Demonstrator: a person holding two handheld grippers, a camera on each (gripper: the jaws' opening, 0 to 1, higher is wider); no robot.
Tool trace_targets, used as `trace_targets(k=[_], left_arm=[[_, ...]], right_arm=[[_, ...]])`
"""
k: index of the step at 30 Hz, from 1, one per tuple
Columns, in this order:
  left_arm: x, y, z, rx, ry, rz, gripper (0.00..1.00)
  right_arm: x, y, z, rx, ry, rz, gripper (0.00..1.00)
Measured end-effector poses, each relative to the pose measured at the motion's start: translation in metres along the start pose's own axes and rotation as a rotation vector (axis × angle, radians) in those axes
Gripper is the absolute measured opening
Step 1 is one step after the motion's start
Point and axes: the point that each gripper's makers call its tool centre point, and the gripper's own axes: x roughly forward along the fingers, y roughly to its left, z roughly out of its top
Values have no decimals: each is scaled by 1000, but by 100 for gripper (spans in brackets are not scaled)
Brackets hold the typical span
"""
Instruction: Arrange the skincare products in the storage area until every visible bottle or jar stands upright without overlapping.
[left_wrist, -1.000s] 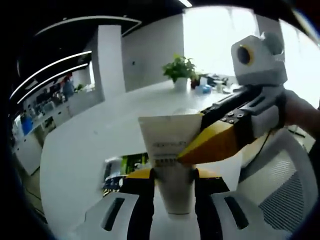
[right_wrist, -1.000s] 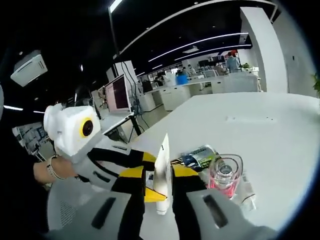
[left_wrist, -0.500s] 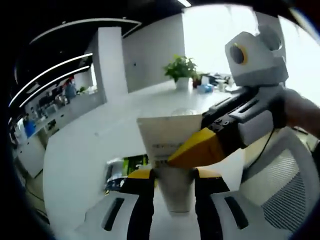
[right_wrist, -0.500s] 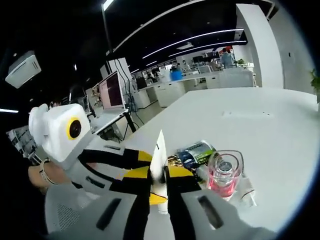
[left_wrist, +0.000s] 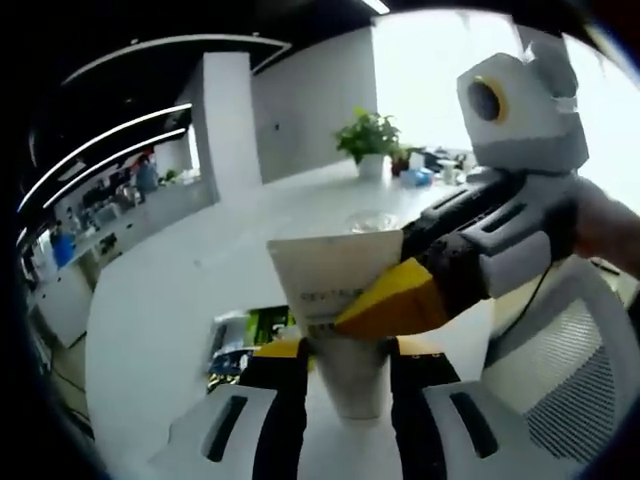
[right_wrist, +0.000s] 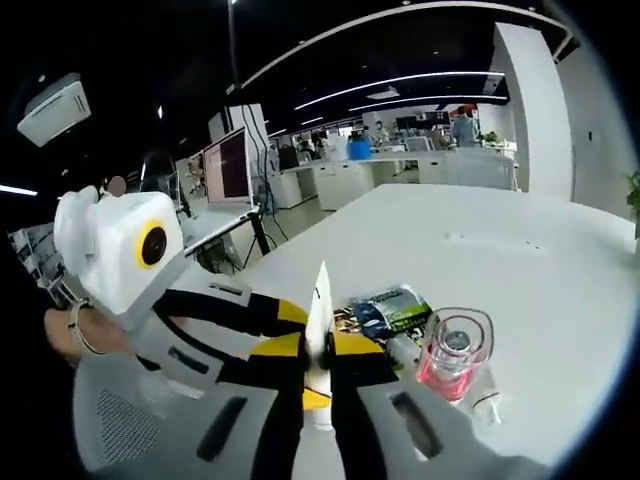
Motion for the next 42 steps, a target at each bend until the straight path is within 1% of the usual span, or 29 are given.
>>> trace_targets(k=[4, 9, 16, 17, 18, 20, 22, 23, 24, 25, 26, 29, 30, 31, 32, 33, 34, 36, 39, 40, 41, 42], left_arm=[[0, -1, -1, 2, -5, 8, 28], [0, -2, -2, -4, -11, 0, 29], [-2, -3, -3, 17, -17, -53, 29], [-2, -3, -2, 14, -18, -64, 29], [-2, -4, -2, 13, -22, -84, 30], [-2, -2, 3, -7, -39, -101, 33], [-1, -2, 4, -26, -40, -137, 35], [-1, -4, 3, -24, -36, -164, 35], [-1, -6, 5, 11, -50, -187, 35], [-1, -7, 4, 29, -49, -199, 34], [-2, -7, 3, 20, -39, -210, 34], [-4, -12, 5, 38, -54, -271, 30], [-4, -12, 2, 10, -42, -287, 29], [-5, -13, 2, 8, -44, -304, 28], [-5, -14, 3, 15, -58, -318, 28], [-5, -12, 1, 2, -51, -323, 28], [-5, -11, 0, 6, -46, -332, 27], [-5, -11, -1, 25, -59, -360, 28], [-6, -14, -4, 16, -56, -412, 25], [-5, -15, -5, 2, -57, -431, 24], [-4, -14, -7, -7, -44, -445, 24], [-3, -13, -8, 3, -48, -445, 24]], right_arm=[[0, 0, -2, -7, -2, -1, 6], [-1, 1, -3, -28, -3, 2, 6], [-4, 1, -3, -50, -7, 19, 5], [-4, 1, -3, -51, -7, 21, 5], [-6, 1, -4, -52, -8, 42, 5], [-7, 2, -5, -69, -10, 55, 5], [-8, 3, -4, -84, -5, 71, 5], [-8, 3, -4, -87, -3, 75, 5], [-8, 3, -5, -92, -1, 80, 5], [-8, 5, -5, -103, 4, 96, 5], [-9, 6, -5, -114, 4, 105, 5], [-10, 8, -7, -130, 10, 134, 5], [-10, 8, -7, -137, 12, 142, 5], [-10, 9, -7, -145, 14, 152, 5], [-10, 10, -7, -146, 16, 160, 5], [-10, 10, -8, -147, 18, 165, 5], [-10, 11, -8, -152, 20, 174, 5], [-11, 12, -8, -160, 26, 191, 5], [-11, 13, -9, -178, 34, 211, 5], [-11, 15, -9, -202, 33, 238, 5], [-11, 13, -9, -193, 35, 236, 5], [-11, 14, -9, -202, 38, 245, 5]])
